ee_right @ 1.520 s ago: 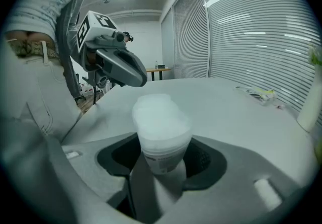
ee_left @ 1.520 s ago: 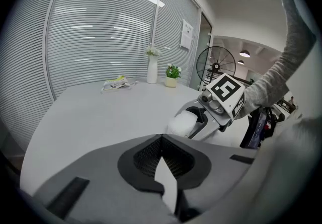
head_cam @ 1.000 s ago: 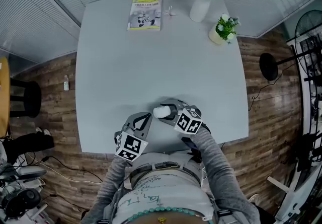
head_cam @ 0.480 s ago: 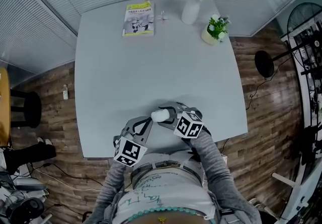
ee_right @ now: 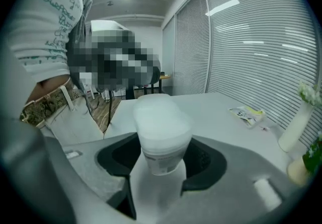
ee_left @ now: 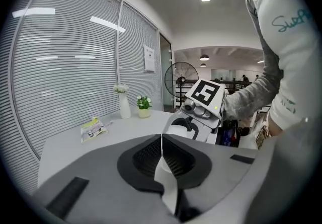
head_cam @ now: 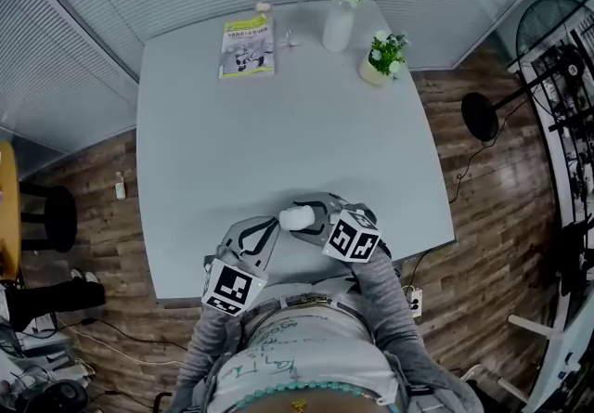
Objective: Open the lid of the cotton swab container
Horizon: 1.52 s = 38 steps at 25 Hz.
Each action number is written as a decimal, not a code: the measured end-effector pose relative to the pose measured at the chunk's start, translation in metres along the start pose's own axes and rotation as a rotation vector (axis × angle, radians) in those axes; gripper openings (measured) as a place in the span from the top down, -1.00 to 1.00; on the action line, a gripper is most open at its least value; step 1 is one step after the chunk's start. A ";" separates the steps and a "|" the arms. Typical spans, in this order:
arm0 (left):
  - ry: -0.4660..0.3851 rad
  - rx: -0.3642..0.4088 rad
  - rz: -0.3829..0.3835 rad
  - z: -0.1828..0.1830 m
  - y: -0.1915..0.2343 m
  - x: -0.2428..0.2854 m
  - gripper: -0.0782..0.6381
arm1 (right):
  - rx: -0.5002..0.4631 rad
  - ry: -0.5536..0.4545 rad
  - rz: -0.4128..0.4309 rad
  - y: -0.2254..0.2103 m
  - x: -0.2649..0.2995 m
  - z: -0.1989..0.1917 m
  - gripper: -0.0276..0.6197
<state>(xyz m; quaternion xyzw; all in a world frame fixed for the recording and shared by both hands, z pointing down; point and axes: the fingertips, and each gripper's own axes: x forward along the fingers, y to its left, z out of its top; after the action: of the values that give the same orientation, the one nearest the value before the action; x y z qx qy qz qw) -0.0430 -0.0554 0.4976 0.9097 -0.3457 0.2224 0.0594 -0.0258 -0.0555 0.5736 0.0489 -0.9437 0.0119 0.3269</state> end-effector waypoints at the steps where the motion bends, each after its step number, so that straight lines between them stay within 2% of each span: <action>1: -0.014 0.000 0.003 0.004 0.000 -0.001 0.77 | 0.000 -0.001 -0.005 0.001 -0.004 0.003 0.14; 7: -0.082 -0.026 0.022 0.020 -0.002 -0.009 0.77 | -0.005 -0.027 -0.038 0.004 -0.025 0.025 0.15; 14: -0.169 -0.065 0.094 0.036 0.006 -0.019 0.77 | -0.013 -0.065 -0.075 -0.001 -0.047 0.043 0.14; 21: -0.183 -0.077 0.096 0.039 0.003 -0.021 0.77 | -0.018 -0.051 -0.077 0.003 -0.055 0.046 0.14; 33: -0.165 0.007 0.033 0.051 -0.006 -0.031 0.77 | -0.028 -0.046 -0.059 0.011 -0.051 0.049 0.15; 36: -0.135 0.037 -0.045 0.050 -0.014 -0.030 0.77 | -0.030 -0.040 -0.052 0.011 -0.048 0.049 0.14; 38: -0.098 0.083 -0.097 0.048 -0.020 -0.030 0.77 | -0.038 -0.032 -0.048 0.011 -0.047 0.049 0.14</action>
<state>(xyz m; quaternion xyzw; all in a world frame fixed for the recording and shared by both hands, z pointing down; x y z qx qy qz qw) -0.0322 -0.0351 0.4418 0.9368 -0.2943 0.1886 0.0152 -0.0209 -0.0430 0.5062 0.0653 -0.9475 -0.0149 0.3126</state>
